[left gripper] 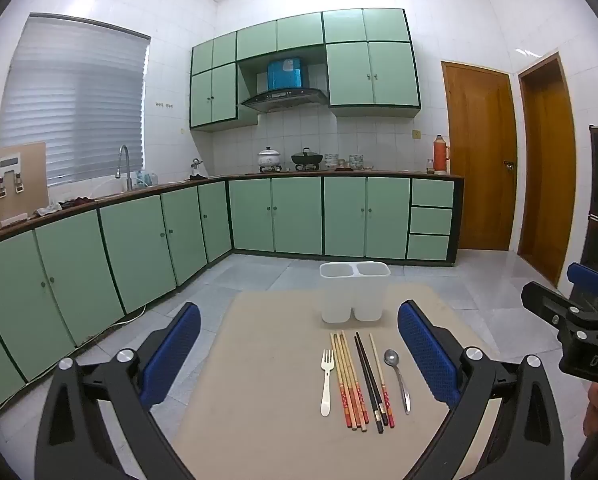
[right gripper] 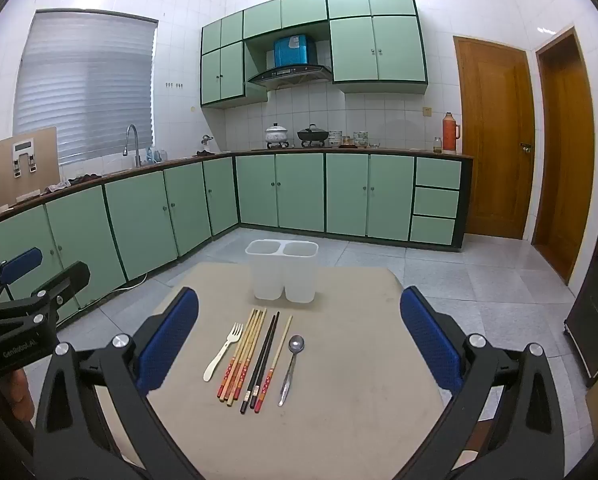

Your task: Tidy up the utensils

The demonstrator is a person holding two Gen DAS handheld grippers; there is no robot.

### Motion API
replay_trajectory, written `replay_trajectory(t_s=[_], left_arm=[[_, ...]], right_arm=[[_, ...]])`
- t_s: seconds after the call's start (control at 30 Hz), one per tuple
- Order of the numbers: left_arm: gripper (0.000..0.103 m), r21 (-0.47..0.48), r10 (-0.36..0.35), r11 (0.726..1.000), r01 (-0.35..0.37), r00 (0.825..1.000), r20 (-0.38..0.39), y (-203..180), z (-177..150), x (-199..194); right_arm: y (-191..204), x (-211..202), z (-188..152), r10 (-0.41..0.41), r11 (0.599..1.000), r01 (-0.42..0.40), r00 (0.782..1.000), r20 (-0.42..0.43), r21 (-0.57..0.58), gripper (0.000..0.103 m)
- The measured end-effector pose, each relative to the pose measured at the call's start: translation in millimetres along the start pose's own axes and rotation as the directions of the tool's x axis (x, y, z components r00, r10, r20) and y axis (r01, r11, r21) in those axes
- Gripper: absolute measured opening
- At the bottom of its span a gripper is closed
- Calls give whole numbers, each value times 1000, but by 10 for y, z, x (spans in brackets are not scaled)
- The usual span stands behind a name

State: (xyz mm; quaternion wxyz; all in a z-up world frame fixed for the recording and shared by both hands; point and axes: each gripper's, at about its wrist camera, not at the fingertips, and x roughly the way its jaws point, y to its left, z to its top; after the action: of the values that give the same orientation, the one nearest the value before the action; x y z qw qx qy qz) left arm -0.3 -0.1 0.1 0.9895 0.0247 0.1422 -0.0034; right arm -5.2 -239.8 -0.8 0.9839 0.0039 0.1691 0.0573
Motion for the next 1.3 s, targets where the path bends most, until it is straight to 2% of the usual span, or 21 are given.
replay_trajectory(t_s=[1.3], left_arm=[[97,-2,4,1000,-4,1000,-1,14,-7,13]], right_arm=[[2,-1,2,2,1000,-2,1000,2,3,98]])
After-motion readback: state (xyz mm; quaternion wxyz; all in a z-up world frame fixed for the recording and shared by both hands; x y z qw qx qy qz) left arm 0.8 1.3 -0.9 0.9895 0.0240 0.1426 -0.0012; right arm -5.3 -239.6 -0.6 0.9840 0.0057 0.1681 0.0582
